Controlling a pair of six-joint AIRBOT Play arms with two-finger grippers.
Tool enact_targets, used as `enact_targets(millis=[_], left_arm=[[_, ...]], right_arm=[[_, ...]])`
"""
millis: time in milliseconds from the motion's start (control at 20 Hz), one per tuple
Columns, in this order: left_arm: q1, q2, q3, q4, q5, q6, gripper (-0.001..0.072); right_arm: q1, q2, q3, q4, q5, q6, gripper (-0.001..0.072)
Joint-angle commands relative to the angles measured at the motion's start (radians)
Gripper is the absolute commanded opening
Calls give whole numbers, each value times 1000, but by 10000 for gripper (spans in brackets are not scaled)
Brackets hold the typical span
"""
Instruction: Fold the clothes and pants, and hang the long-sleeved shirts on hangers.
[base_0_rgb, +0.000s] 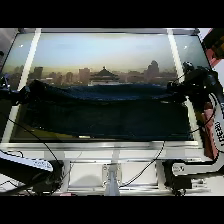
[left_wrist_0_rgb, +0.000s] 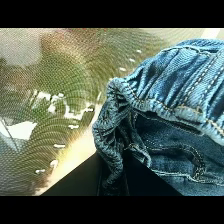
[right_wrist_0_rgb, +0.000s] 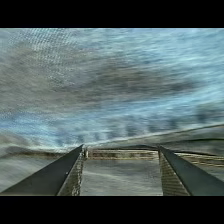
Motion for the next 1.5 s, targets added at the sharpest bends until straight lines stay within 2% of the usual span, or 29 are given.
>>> enact_targets(millis=[0,200,450,500,600,700,800,900,1300,1450], left_arm=[[0,0,0,0,-1,0,73],[0,0,0,0,-1,0,73],[-1,0,0,0,-1,0,73],[0,0,0,0,-1,0,73],[0,0,0,0,-1,0,73],[-1,0,0,0,-1,0,73],[-1,0,0,0,-1,0,73],[-1,0,0,0,-1,0,73],[0,0,0,0,-1,0,73],[0,0,0,0,-2,0,73]], right_arm=[[0,-1,-62,83,97,120,487],[0,-27,-76,96,160,229,488],[0,-80,-76,101,163,294,481],[0,-89,-76,101,168,311,459],[0,-103,-76,101,202,344,346],[0,-115,-76,101,253,370,291],[0,-119,-76,100,298,370,88],[0,-119,-73,100,332,369,18],[0,-117,84,95,385,307,18],[0,-116,119,101,304,310,31]])
